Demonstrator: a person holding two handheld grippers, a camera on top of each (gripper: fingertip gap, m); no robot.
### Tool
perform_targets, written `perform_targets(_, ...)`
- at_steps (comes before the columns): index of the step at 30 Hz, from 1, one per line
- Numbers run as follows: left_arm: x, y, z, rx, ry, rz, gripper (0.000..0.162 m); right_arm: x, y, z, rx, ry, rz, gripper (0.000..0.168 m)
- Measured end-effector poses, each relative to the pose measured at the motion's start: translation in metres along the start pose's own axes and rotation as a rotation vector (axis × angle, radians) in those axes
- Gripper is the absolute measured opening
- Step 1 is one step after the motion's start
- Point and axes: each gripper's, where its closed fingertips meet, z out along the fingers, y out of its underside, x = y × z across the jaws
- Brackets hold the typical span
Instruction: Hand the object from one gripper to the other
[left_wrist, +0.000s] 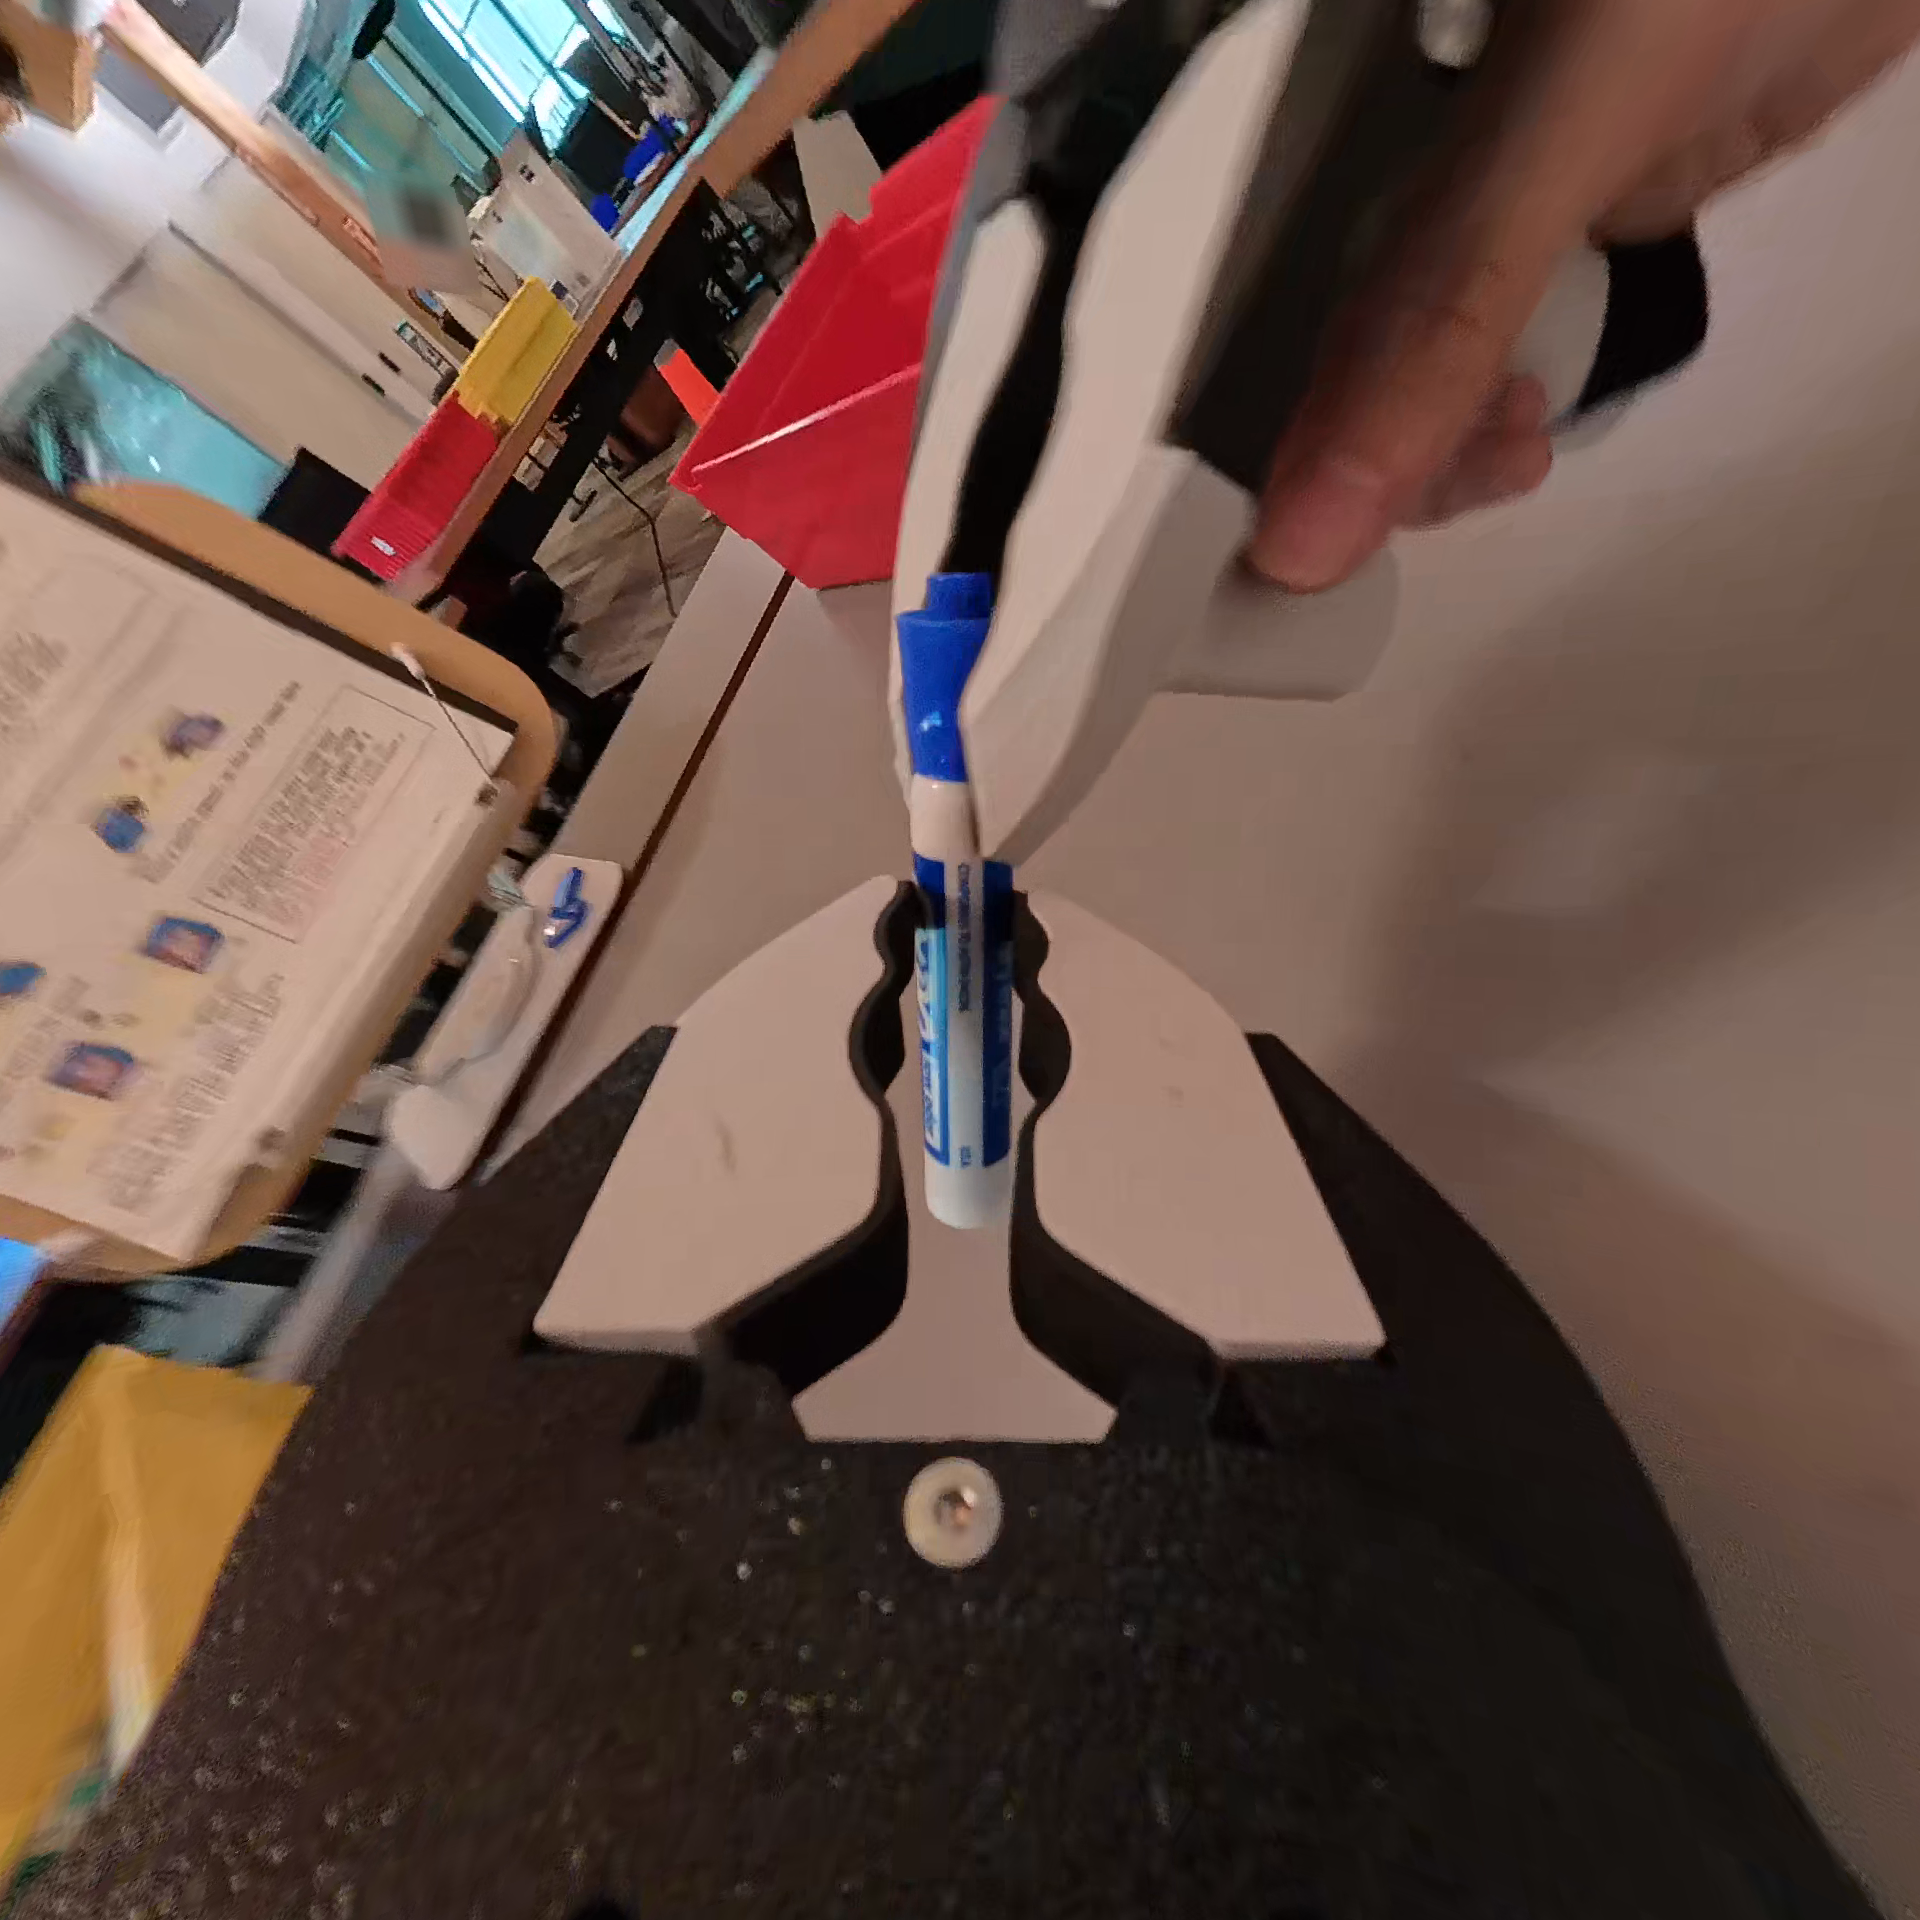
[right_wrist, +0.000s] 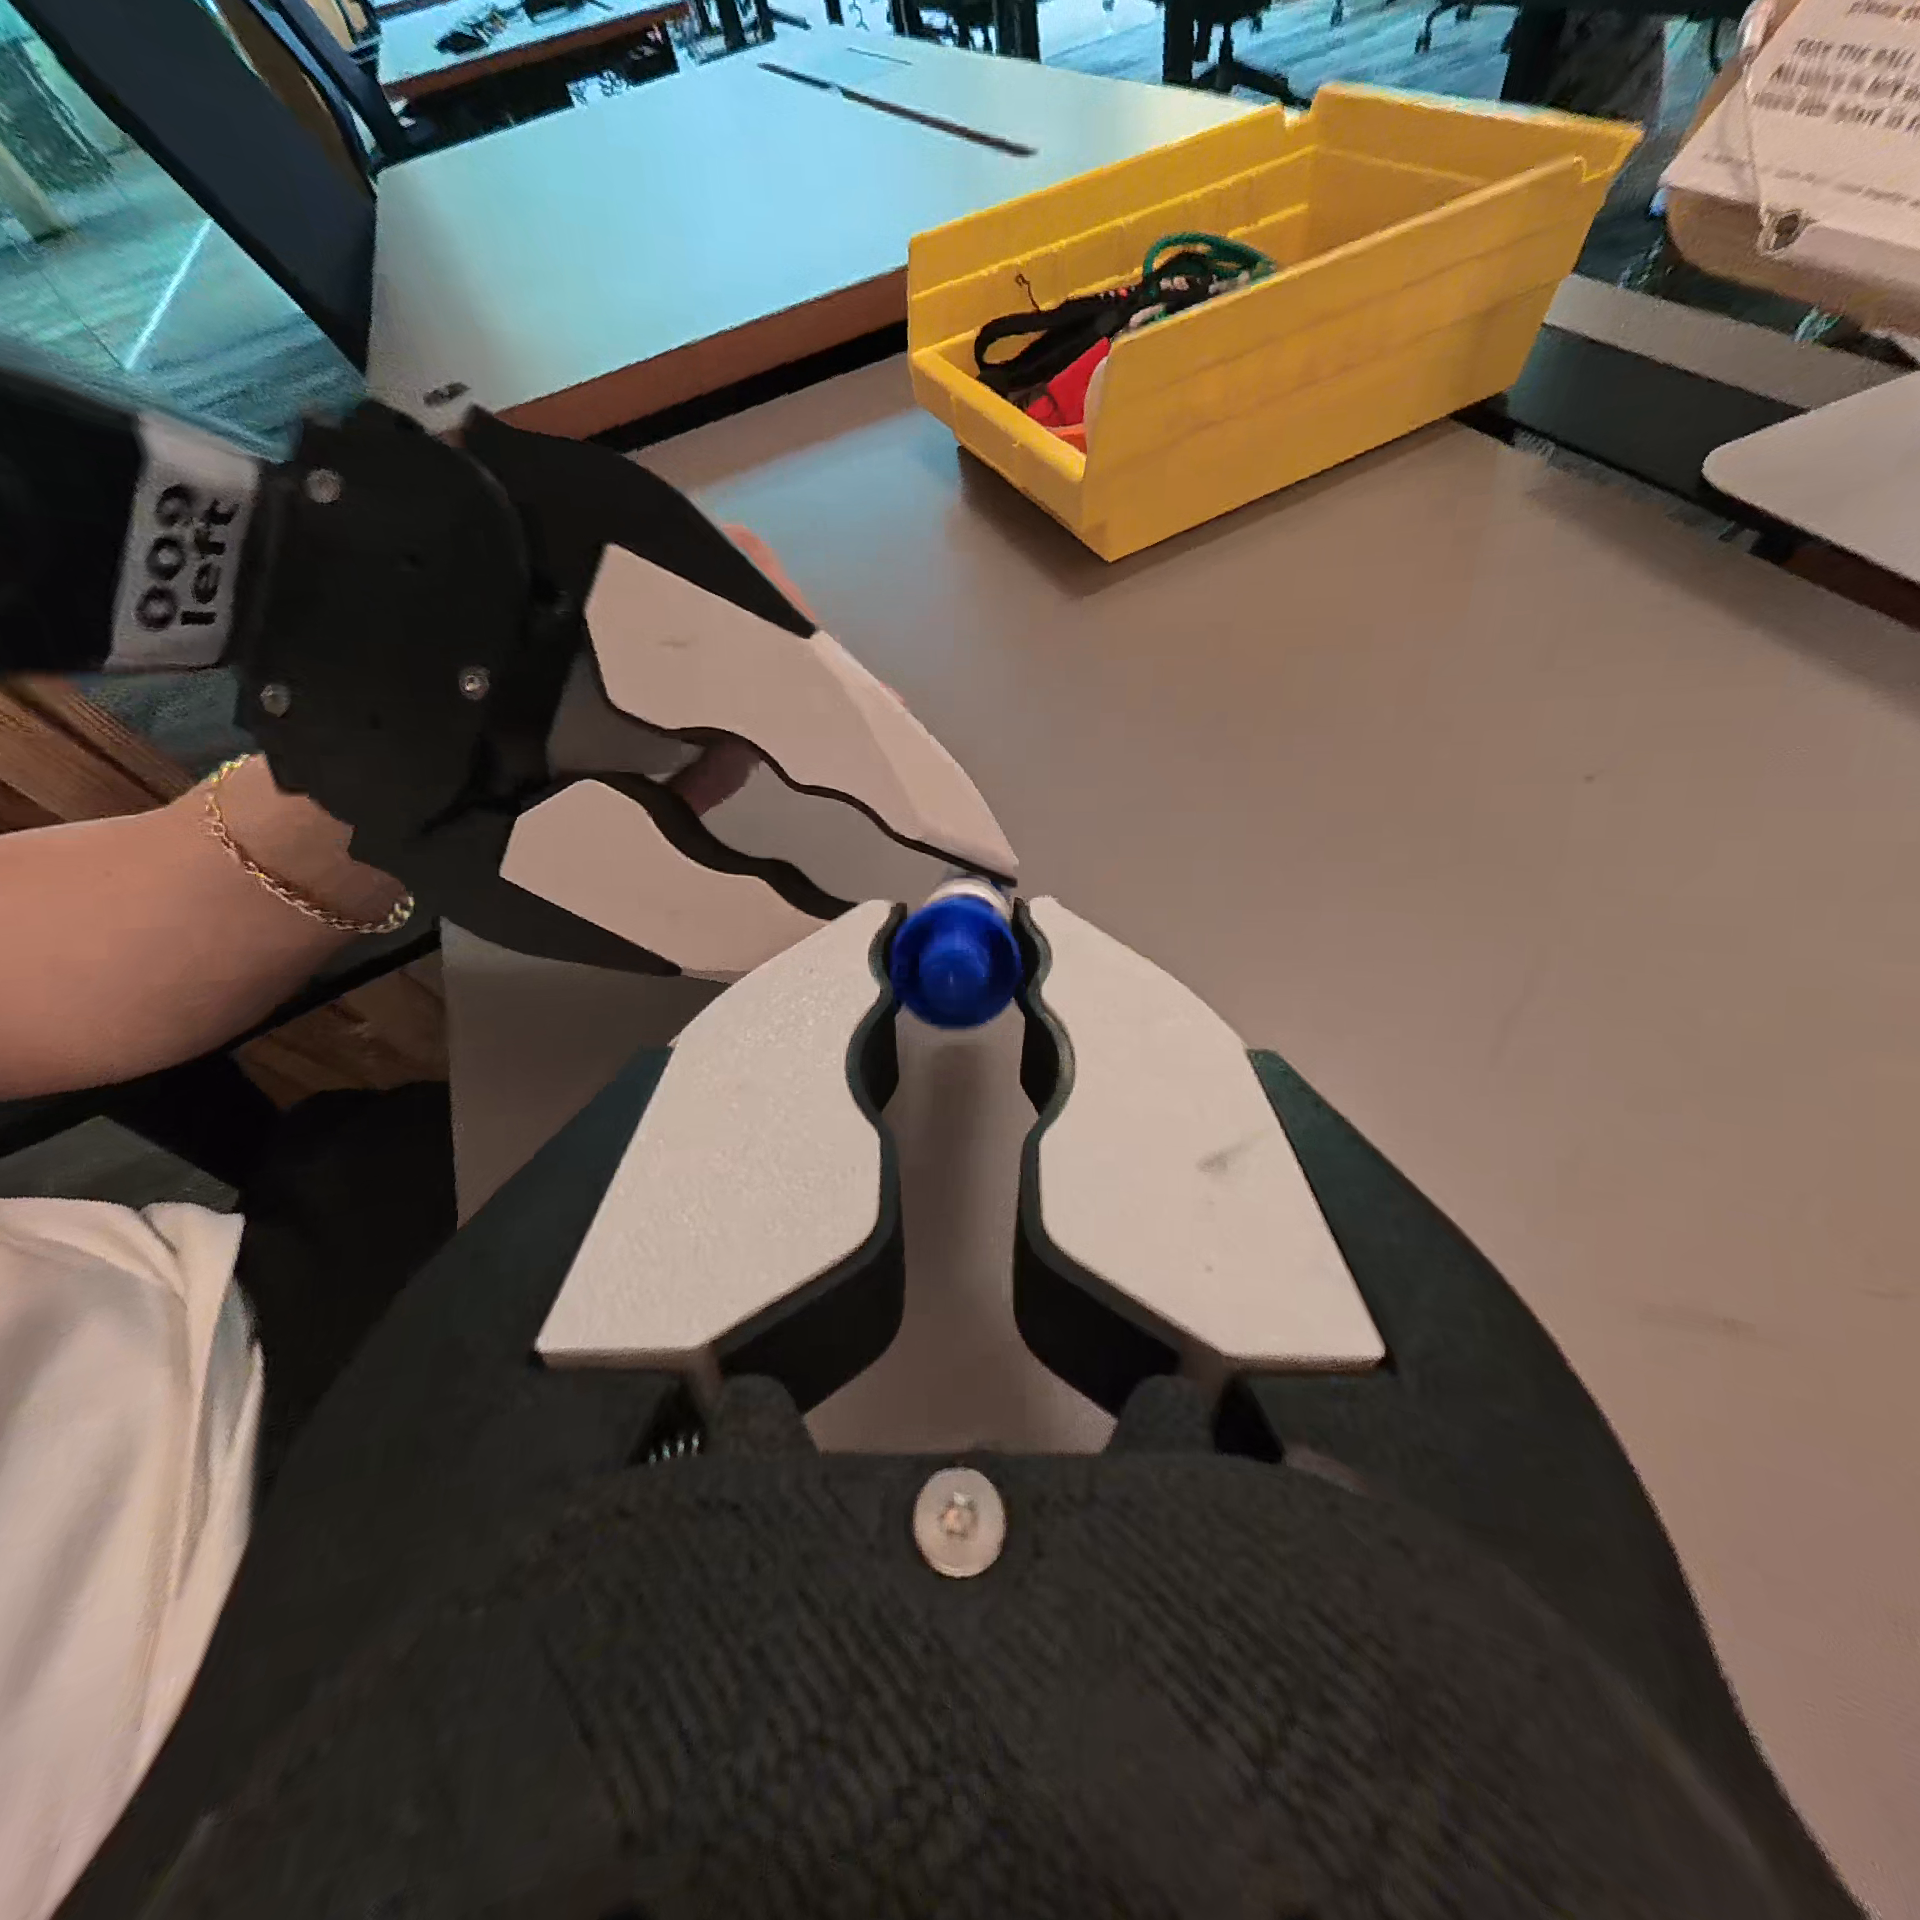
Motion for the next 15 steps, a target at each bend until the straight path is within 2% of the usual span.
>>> perform_targets(3,-0.014,-0.007,-0.004,0.142,0.017,-0.294,0.017,0.004,-0.01,-0.006,0.101,0.017,-0.097,0.044)
perform_targets(6,-0.037,-0.023,-0.019,0.379,0.037,-0.661,0.017,0.007,-0.009,-0.005,0.141,0.041,-0.212,0.052)
perform_targets(9,-0.051,-0.036,-0.033,0.595,0.101,-0.909,0.017,0.002,-0.003,0.007,0.108,0.041,-0.24,0.062)
perform_targets(12,-0.055,-0.04,-0.037,0.688,0.13,-1.01,0.018,-0.002,-0.011,0.014,0.166,0.095,-0.286,0.052)
perform_targets(15,-0.054,-0.042,-0.036,0.708,0.129,-1.022,0.016,-0.007,-0.017,0.017,0.219,0.13,-0.353,0.022)
